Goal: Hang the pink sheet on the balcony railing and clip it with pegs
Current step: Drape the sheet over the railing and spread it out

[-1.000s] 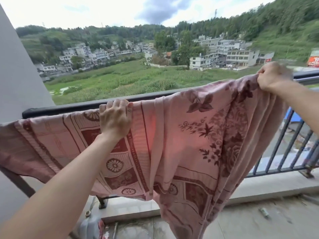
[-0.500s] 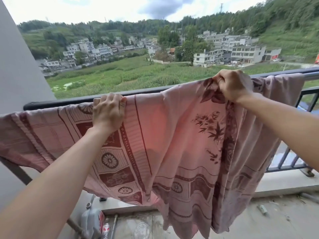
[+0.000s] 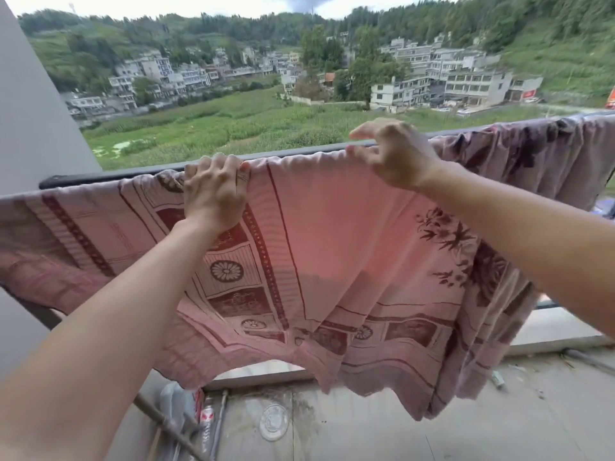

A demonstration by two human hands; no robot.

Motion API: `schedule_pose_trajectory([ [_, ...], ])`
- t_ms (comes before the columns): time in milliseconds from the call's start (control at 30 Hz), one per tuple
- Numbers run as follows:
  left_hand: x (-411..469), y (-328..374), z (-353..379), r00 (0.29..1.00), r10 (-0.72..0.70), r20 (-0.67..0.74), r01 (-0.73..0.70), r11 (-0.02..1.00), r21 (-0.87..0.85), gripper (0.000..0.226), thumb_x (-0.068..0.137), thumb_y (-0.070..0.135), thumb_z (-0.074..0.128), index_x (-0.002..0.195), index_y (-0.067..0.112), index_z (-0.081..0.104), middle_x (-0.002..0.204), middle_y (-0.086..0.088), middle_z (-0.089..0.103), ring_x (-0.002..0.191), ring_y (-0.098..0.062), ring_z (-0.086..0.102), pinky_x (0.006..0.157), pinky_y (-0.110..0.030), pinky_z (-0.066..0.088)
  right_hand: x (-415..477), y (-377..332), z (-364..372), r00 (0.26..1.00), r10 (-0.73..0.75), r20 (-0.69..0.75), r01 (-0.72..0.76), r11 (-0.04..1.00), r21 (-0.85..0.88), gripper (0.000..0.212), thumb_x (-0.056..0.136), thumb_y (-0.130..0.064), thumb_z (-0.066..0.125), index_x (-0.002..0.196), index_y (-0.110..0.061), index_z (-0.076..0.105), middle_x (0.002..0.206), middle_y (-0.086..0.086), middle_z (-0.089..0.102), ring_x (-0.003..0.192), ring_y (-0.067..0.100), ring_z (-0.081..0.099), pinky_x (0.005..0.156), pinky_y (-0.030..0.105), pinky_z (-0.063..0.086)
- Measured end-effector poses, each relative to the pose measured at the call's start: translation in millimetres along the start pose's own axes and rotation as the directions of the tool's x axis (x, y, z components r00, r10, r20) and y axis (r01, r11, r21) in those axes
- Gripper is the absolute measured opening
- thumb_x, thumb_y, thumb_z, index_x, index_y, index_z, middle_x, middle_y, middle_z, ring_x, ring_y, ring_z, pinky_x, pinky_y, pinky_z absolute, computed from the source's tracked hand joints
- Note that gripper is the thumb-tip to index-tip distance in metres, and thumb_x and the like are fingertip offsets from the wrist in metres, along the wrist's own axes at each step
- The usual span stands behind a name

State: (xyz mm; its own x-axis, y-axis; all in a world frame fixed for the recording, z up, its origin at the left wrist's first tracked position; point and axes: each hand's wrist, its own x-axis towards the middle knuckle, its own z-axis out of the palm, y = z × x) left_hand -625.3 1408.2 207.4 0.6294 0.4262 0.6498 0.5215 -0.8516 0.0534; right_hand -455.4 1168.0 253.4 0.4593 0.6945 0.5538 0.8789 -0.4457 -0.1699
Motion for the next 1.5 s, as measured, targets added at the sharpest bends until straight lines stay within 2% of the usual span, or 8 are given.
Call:
schedule_pose_trajectory([
  [200, -13, -35, -27, 0.997, 0.067, 0.028, -0.066, 0.997, -0.032, 0.046, 0.102, 0.047, 0.026, 0.125, 0.017, 0.053, 0.122, -0.009, 0.056, 0.114, -0.031, 0.048, 0.101, -0.046, 0.031, 13, -32, 21, 0.996, -0.072, -0.055, 0.081, 0.982, 0.173, 0.031, 0.091, -0.043, 0.062, 0.114, -0.024, 0.072, 0.108, 0.001, 0.074, 0.092, 0.021, 0.070, 0.078, 0.038, 0.057],
  [400, -31, -154, -58, 0.920, -0.345, -0.188, 0.358, 0.933, 0.039, 0.040, 0.100, 0.032, 0.036, 0.122, 0.006, 0.057, 0.127, -0.020, 0.050, 0.120, -0.037, 0.044, 0.102, -0.052, 0.033, 43, -32, 0, 0.995, 0.100, 0.007, -0.099, 0.971, 0.219, 0.023, 0.089, -0.039, 0.065, 0.098, -0.021, 0.076, 0.091, 0.000, 0.073, 0.088, 0.026, 0.069, 0.076, 0.042, 0.058],
  [567, -27, -212, -75, 0.807, -0.574, -0.138, 0.585, 0.809, 0.054, 0.049, 0.100, 0.032, 0.032, 0.136, 0.004, 0.051, 0.139, -0.024, 0.043, 0.130, -0.041, 0.038, 0.108, -0.050, 0.027, 57, -97, -5, 0.991, -0.136, 0.016, 0.127, 0.959, 0.253, 0.030, 0.093, -0.036, 0.062, 0.112, -0.013, 0.070, 0.110, 0.007, 0.072, 0.093, 0.020, 0.068, 0.076, 0.030, 0.054],
  [700, -18, -195, -82, 0.821, -0.546, -0.169, 0.558, 0.829, 0.030, 0.044, 0.100, 0.029, 0.035, 0.126, 0.001, 0.057, 0.132, -0.024, 0.051, 0.124, -0.040, 0.041, 0.106, -0.049, 0.030, 63, -130, -1, 0.966, -0.231, 0.118, 0.190, 0.939, 0.288, 0.034, 0.093, -0.042, 0.060, 0.115, -0.018, 0.068, 0.112, 0.002, 0.072, 0.088, 0.014, 0.067, 0.080, 0.037, 0.058],
  [833, -12, -184, -87, 0.706, -0.680, -0.197, 0.672, 0.731, -0.118, 0.046, 0.099, 0.036, 0.040, 0.125, 0.001, 0.056, 0.134, -0.022, 0.047, 0.126, -0.039, 0.041, 0.102, -0.049, 0.035, 67, -139, 8, 0.954, -0.241, 0.178, 0.188, 0.944, 0.270, 0.034, 0.093, -0.046, 0.059, 0.114, -0.021, 0.070, 0.102, -0.004, 0.069, 0.085, 0.014, 0.066, 0.077, 0.033, 0.057],
  [1067, 8, -168, -92, 0.716, -0.671, -0.193, 0.540, 0.707, -0.457, 0.032, 0.087, 0.035, 0.066, 0.101, 0.007, 0.075, 0.098, -0.013, 0.074, 0.091, -0.028, 0.069, 0.085, -0.035, 0.054, 84, -101, 11, 0.991, -0.111, -0.075, 0.130, 0.933, 0.335, 0.017, 0.090, -0.024, 0.066, 0.099, -0.015, 0.077, 0.091, 0.002, 0.076, 0.073, 0.013, 0.064, 0.067, 0.026, 0.053],
  [1300, 1, -115, -92, 0.793, -0.525, -0.309, 0.436, 0.843, -0.315, 0.017, 0.086, 0.011, 0.062, 0.094, 0.003, 0.074, 0.105, -0.018, 0.065, 0.095, -0.031, 0.062, 0.088, -0.031, 0.044, 76, -69, -14, 0.973, 0.026, -0.230, 0.089, 0.877, 0.473, 0.016, 0.094, -0.019, 0.057, 0.094, -0.006, 0.068, 0.076, -0.001, 0.061, 0.065, 0.012, 0.054, 0.056, 0.029, 0.049],
  [1500, -26, -119, -94, 0.605, -0.784, 0.142, 0.672, 0.406, -0.619, 0.033, 0.064, 0.006, 0.073, 0.094, 0.014, 0.061, 0.098, -0.007, 0.068, 0.082, -0.021, 0.065, 0.071, -0.029, 0.054, 87, -71, -51, 0.960, 0.023, -0.280, 0.095, 0.911, 0.402, 0.022, 0.092, -0.027, 0.057, 0.099, -0.011, 0.070, 0.090, -0.002, 0.065, 0.081, 0.014, 0.062, 0.066, 0.030, 0.055],
])
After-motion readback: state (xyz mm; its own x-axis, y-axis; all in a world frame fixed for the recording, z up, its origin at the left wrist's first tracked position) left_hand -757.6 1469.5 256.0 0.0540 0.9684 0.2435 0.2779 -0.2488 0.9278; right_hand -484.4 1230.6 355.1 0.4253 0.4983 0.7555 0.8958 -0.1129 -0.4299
